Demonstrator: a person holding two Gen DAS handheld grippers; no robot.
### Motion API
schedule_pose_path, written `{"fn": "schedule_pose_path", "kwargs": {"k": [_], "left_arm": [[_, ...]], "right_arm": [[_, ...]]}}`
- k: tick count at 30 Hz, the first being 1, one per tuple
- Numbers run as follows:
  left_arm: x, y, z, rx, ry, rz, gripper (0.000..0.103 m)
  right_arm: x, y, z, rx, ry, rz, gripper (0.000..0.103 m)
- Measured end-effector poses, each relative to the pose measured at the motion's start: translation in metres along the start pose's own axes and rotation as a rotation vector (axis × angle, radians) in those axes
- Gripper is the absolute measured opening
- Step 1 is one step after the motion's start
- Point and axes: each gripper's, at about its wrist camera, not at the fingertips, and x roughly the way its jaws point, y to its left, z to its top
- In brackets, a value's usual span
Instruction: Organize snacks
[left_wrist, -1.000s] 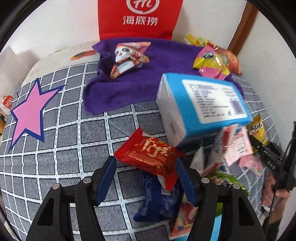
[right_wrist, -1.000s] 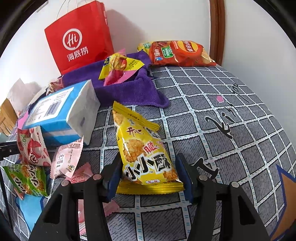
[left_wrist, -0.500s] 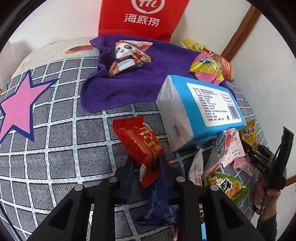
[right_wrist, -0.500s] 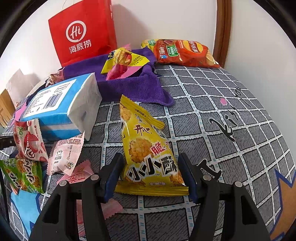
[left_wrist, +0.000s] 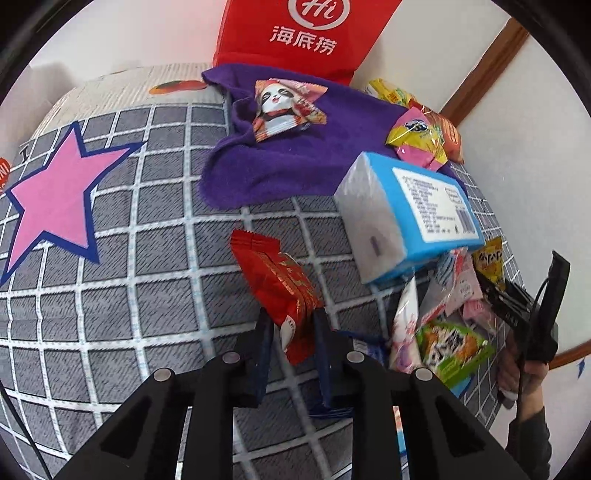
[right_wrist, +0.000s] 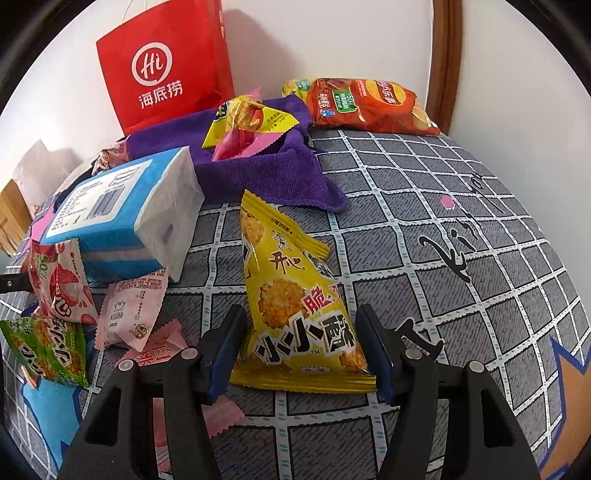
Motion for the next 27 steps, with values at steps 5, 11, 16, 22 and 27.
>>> {"fn": "schedule_pose_path", "kwargs": {"k": [5, 11, 16, 22, 27], "left_arm": [[-0.002, 0.007, -0.008, -0.006, 0.01, 0.003, 0.02], [-0.004, 0.001, -0.013, -0.022, -0.021, 0.036, 0.04], [-0.002, -0.004, -0.008, -0.058, -0.06, 0.098, 0.049], [0.012, -0.011, -0.004, -0.068, -0.081, 0.192, 0.05], [0.017, -0.016, -0.005, -0.078, -0.119, 0.25, 0.049]], "right_arm": [[0.0, -0.001, -0.001, 0.002, -0.001, 0.002, 0.062], [0.0, -0.001, -0.001, 0.004, -0.002, 0.011, 0.064], [-0.001, -0.002, -0.001, 0.009, -0.004, 0.024, 0.064], [-0.001, 0.0, -0.002, -0.001, -0.003, 0.016, 0.064], [-0.001, 0.0, -0.002, -0.004, -0.002, 0.012, 0.064]]}}
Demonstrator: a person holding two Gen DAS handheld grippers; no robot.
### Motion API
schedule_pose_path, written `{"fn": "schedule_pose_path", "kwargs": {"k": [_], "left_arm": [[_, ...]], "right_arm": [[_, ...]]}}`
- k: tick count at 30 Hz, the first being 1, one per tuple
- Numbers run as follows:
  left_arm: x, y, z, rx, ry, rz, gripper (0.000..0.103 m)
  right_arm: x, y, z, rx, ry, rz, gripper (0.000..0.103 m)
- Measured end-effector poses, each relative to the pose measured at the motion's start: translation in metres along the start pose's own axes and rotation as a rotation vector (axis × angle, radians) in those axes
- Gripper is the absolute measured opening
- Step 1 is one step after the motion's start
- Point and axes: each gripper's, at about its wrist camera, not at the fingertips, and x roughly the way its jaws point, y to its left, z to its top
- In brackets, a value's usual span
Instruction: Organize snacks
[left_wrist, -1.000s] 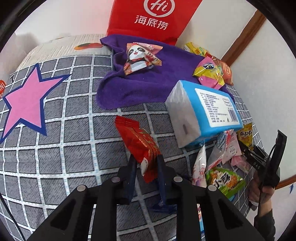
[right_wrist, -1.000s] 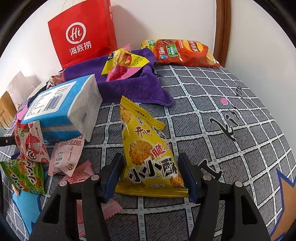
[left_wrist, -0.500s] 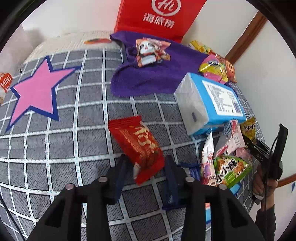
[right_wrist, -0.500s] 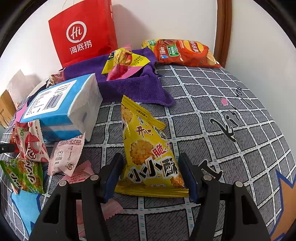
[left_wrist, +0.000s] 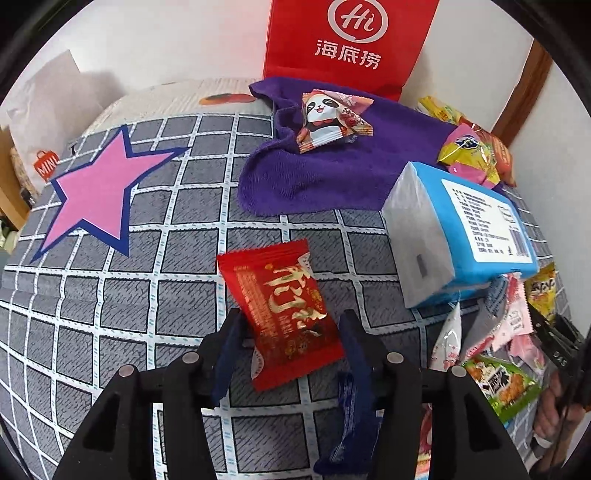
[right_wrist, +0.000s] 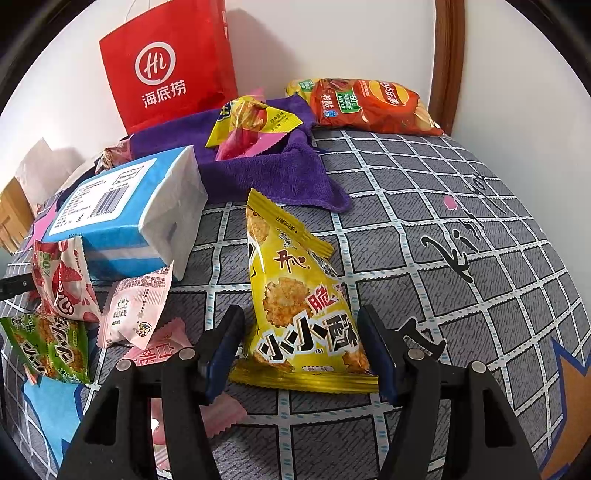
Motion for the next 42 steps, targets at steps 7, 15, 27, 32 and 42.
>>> {"fn": "schedule_pose_path", "kwargs": {"k": [7, 15, 27, 32, 42], "left_arm": [[-0.004, -0.005, 0.001, 0.029, 0.012, -0.012, 0.04], [-0.033, -0.013, 0.018, 0.065, -0.023, -0.005, 0.04], [-0.063, -0.037, 0.085, 0.102, -0.118, -0.044, 0.04], [-0.065, -0.045, 0.119, 0.103, -0.161, -0.043, 0.04], [-0.055, -0.057, 0.169, 0.09, -0.213, -0.018, 0.04]], "right_arm": [[0.0, 0.0, 0.0, -0.003, -0.002, 0.001, 0.063], [-0.019, -0.006, 0.0, 0.031, -0.054, 0.044, 0.05], [-0.063, 0.017, 0.073, 0.017, -0.149, 0.123, 0.047], [-0.069, 0.04, 0.12, -0.016, -0.194, 0.16, 0.047], [-0.041, 0.089, 0.2, -0.06, -0.146, 0.184, 0.047]]}}
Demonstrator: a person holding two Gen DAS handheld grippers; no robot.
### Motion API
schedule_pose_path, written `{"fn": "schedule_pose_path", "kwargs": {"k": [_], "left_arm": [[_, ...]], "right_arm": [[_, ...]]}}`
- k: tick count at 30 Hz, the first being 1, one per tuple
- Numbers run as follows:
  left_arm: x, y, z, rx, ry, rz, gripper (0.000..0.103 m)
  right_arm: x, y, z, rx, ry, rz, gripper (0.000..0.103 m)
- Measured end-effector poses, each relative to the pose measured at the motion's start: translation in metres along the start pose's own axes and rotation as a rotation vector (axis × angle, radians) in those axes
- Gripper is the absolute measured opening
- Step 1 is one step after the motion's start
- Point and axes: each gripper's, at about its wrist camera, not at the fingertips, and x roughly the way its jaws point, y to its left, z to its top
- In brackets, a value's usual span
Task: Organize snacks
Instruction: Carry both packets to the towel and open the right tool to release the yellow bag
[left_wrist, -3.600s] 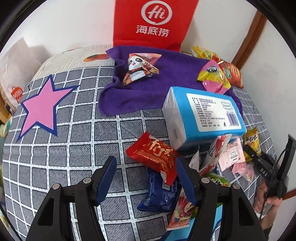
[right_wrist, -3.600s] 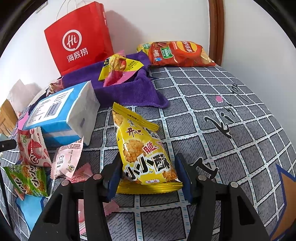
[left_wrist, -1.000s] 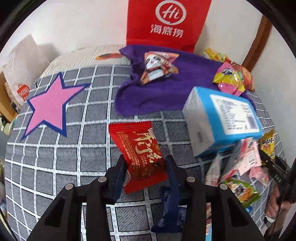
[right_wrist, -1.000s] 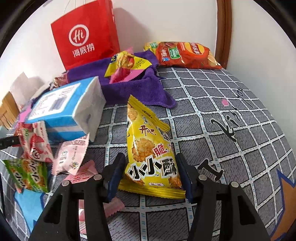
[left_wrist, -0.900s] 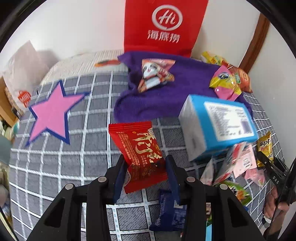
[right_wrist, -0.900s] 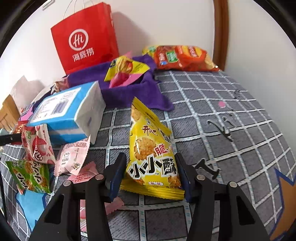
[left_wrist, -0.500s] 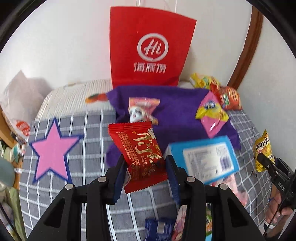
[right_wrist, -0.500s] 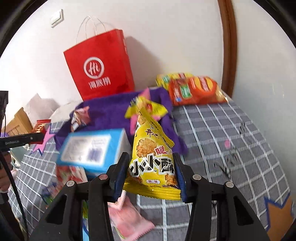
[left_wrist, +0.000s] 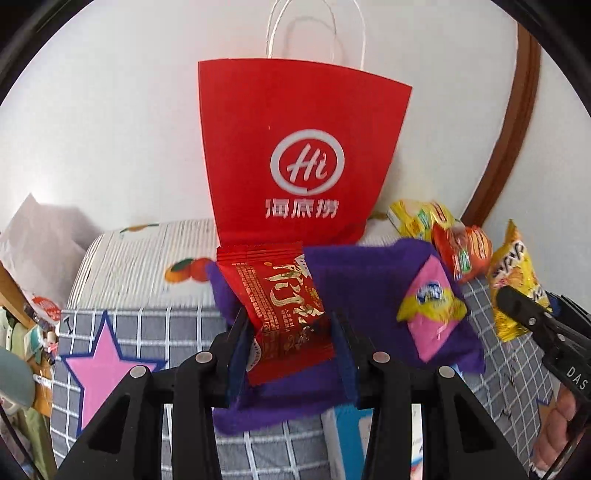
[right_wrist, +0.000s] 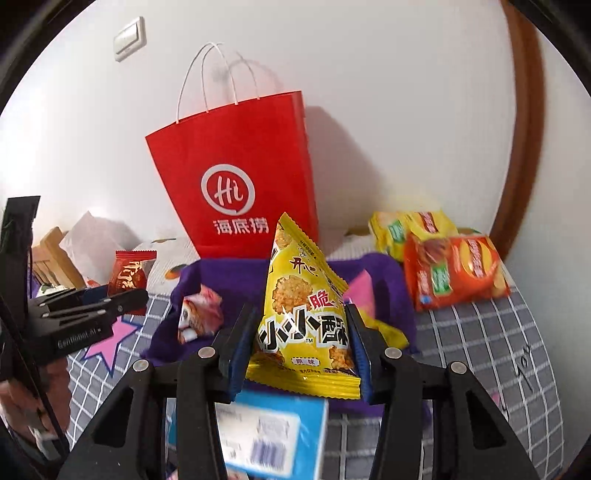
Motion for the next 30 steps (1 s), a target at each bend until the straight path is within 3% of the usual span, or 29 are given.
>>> {"fn": "schedule_pose_path", "kwargs": {"k": [6, 11, 16, 19, 24, 30], "left_arm": [[0.017, 0.002, 0.015, -0.016, -0.005, -0.006, 0.04], [0.034, 0.013, 0.015, -0.033, 0.042, -0.022, 0.04], [0.04, 0.023, 0.015, -0.061, 0.056, -0.022, 0.04], [0.045, 0.026, 0.015, -0.075, 0.07, -0.025, 0.04], [0.054, 0.028, 0.013, -0.084, 0.092, -0.035, 0.04], [0.063, 0.023, 0.011, -0.071, 0.111, -0.034, 0.04]], "right_arm": [[0.022, 0.01, 0.029, -0.026, 0.028, 0.004, 0.047], [0.047, 0.008, 0.038, -0.014, 0.07, 0.034, 0.047], [0.083, 0.001, 0.027, -0.026, 0.151, 0.075, 0.047], [0.11, -0.005, 0.019, -0.031, 0.266, 0.089, 0.047], [0.126, -0.016, 0.006, -0.039, 0.355, 0.131, 0.047], [0.133, -0.025, -0.001, -0.024, 0.39, 0.133, 0.047]]}}
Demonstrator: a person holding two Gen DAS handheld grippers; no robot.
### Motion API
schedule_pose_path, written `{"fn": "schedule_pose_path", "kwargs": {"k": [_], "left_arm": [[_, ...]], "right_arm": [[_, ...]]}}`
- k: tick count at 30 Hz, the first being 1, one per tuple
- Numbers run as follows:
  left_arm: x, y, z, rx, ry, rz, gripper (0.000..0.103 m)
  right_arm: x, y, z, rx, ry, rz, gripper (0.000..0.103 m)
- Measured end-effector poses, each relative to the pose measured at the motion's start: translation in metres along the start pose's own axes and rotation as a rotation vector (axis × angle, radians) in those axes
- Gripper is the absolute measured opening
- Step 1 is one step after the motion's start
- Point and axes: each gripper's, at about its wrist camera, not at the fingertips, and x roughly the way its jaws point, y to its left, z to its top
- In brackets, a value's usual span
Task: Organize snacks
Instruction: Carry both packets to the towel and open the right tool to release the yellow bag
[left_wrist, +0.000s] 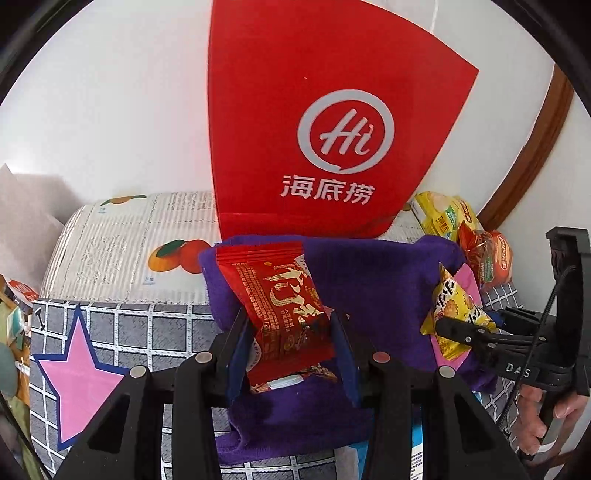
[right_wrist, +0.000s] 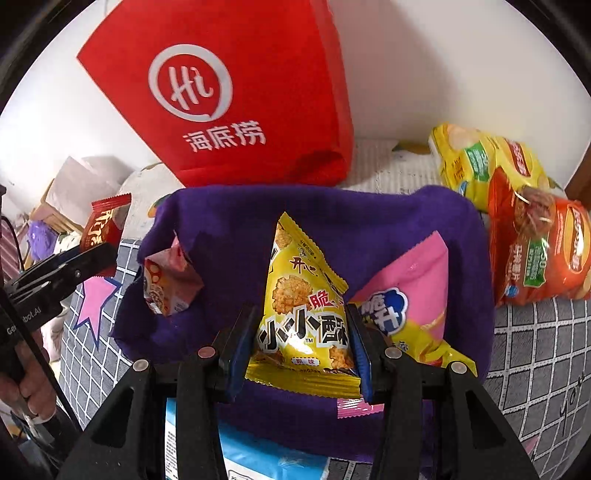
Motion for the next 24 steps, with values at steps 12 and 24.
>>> {"fn": "schedule_pose_path", "kwargs": {"k": [12, 24], "left_arm": [[0.001, -0.012, -0.004, 0.031, 0.011, -0.016, 0.04], [0.002, -0.021, -0.007, 0.051, 0.019, -0.027, 0.04]], "right_arm": [[0.019, 0.002, -0.008, -0.026, 0.078, 0.023, 0.046], [0.045, 0.004, -0.012, -0.033, 0.193, -0.008, 0.047]]}}
